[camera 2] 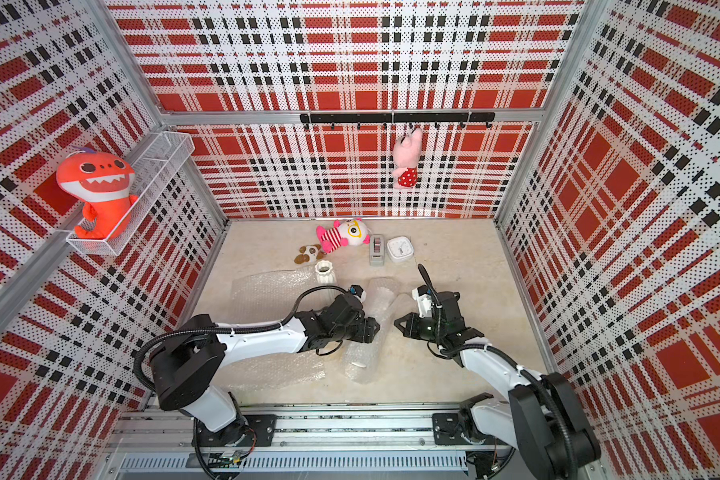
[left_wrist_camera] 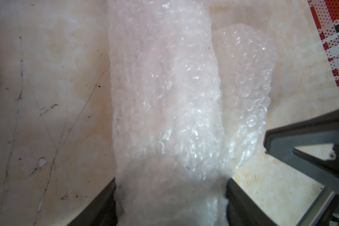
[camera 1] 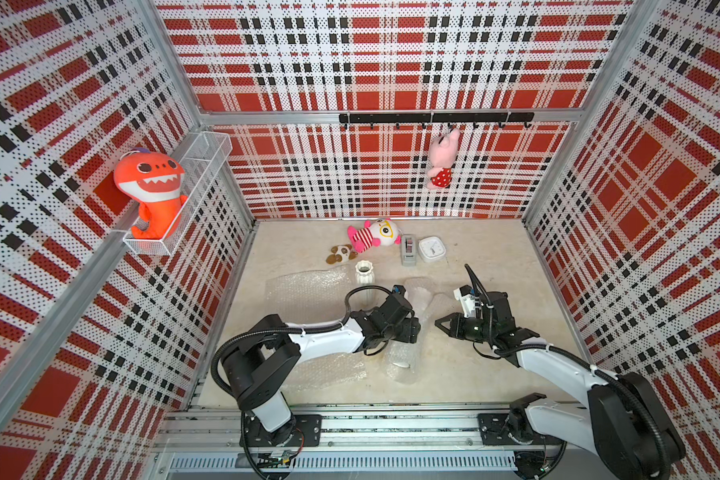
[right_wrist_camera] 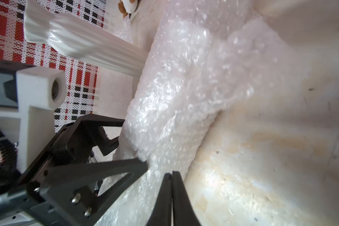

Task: Wrap vases in bubble wrap
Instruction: Wrap the vase in bubble wrap.

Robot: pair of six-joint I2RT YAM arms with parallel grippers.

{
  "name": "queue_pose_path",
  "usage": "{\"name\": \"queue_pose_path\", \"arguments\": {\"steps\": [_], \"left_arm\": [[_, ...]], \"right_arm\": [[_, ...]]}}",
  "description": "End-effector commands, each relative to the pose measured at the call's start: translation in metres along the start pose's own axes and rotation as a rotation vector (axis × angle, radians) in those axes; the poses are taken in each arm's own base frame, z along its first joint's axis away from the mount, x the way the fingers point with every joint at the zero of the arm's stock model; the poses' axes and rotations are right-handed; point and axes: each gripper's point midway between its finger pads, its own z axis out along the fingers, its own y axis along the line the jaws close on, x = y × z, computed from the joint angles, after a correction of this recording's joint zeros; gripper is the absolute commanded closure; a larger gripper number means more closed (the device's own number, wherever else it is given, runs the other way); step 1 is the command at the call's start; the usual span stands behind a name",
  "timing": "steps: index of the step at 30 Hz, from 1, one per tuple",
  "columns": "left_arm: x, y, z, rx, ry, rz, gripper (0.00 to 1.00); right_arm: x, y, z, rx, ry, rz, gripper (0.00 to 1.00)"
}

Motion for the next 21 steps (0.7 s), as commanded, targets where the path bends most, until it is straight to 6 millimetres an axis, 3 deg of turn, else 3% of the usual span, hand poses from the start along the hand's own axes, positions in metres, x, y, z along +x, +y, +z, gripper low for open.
{"name": "queue_pose_path", "arguments": {"steps": [1, 4, 9, 17, 21], "left_arm": [[0.019, -0.004, -0.005, 0.037, 0.069, 0.050, 0.29], [0.022, -0.010, -0.005, 0.061, 0.076, 0.061, 0.30], [0.025, -0.013, -0.004, 0.088, 0.082, 0.071, 0.29], [0.010, -0.025, -0.008, 0.136, 0.053, 0.099, 0.25], [-0.002, -0.030, -0.015, 0.145, 0.021, 0.108, 0.12]], "right_arm": [[-0.014, 0.007, 0.010, -0.041, -0.011, -0.028, 0.97], [-0.032, 0.015, 0.016, -0.054, -0.044, -0.026, 0.98], [-0.043, 0.023, 0.027, -0.077, -0.058, -0.032, 1.00], [-0.037, 0.009, 0.049, -0.038, -0.025, -0.023, 1.00], [-0.030, 0.007, 0.054, -0.014, -0.008, -0.027, 1.00]]}}
